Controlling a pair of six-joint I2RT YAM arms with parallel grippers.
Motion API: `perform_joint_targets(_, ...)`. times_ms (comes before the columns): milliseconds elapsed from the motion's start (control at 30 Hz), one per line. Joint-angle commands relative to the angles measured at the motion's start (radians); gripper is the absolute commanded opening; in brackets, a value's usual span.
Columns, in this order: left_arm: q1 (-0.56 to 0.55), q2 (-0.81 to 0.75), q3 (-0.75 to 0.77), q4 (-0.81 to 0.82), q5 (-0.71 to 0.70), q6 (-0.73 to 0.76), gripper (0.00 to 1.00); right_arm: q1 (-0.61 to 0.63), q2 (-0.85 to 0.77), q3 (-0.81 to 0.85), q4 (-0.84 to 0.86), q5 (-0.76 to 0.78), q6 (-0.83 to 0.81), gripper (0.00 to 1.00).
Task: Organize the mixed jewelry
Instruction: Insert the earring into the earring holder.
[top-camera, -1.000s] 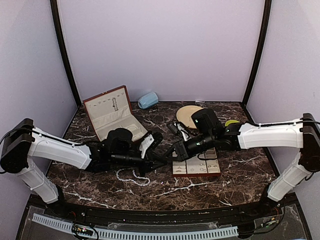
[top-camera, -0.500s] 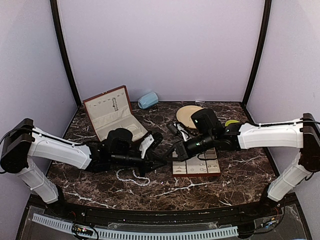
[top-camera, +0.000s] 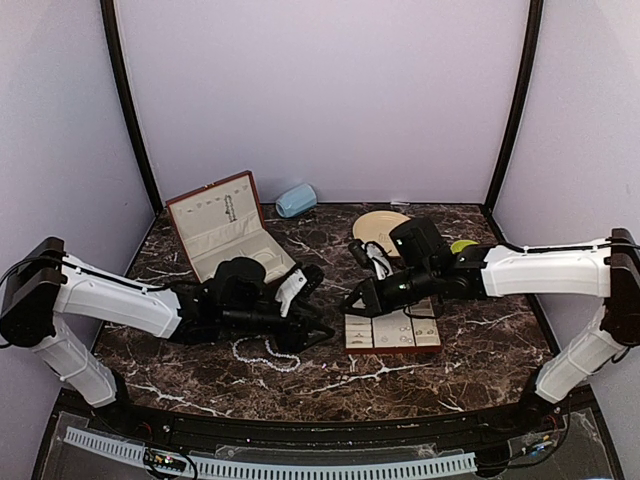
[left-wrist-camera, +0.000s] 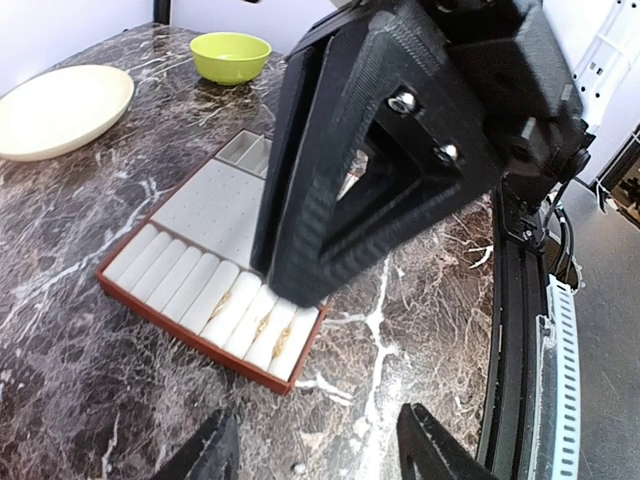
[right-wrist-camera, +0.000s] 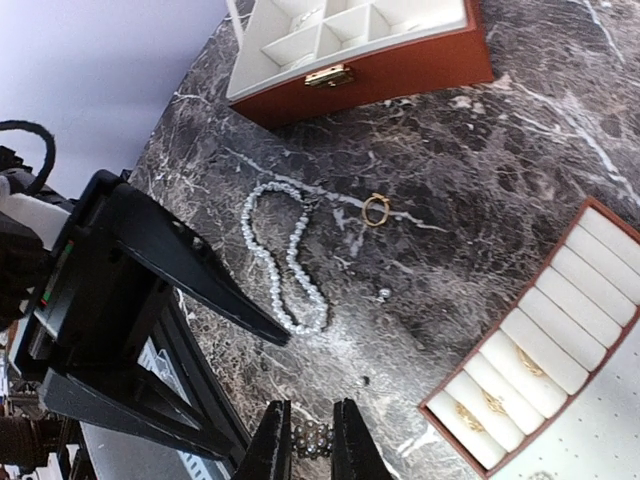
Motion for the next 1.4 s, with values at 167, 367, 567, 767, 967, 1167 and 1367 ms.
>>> perform_joint_targets(167, 0.172, -0.196, -0.028, -0.183, -0.132, 0.016, 0.59, -0.06, -0.088, -0.143, -0.022, 0.093, 0.017, 0.07)
perform_joint_targets(367, 0.392, -0.283, 0.055, -0.37, -0.149, -0.012, 0.62, -0.059, -0.117, -0.21, -0.036, 0.159, 0.034, 0.08)
perform_joint_targets(567, 0.538, -0.325, 0.129, -0.407, -0.013, -0.059, 0.65, -0.034, -0.077, -0.184, -0.092, 0.259, 0.027, 0.08)
perform_joint_targets(767, 0.596, -0.318, 0.188, -0.467, 0.022, -0.007, 0.66, 0.0, -0.024, -0.147, -0.123, 0.31, 0.011, 0.08)
perform_joint_targets(967, 0.609, -0.313, 0.165, -0.457, 0.03, -0.007, 0.66, 0.021, -0.002, -0.134, -0.14, 0.352, 0.009, 0.08)
perform_joint_targets(1167, 0.609, -0.304, 0.154, -0.45, 0.044, -0.02, 0.66, 0.031, 0.025, -0.12, -0.139, 0.364, 0.001, 0.08)
perform_joint_targets(1367, 0.61, -0.303, 0.152, -0.45, 0.041, -0.017, 0.66, 0.037, 0.044, -0.112, -0.137, 0.364, -0.004, 0.08)
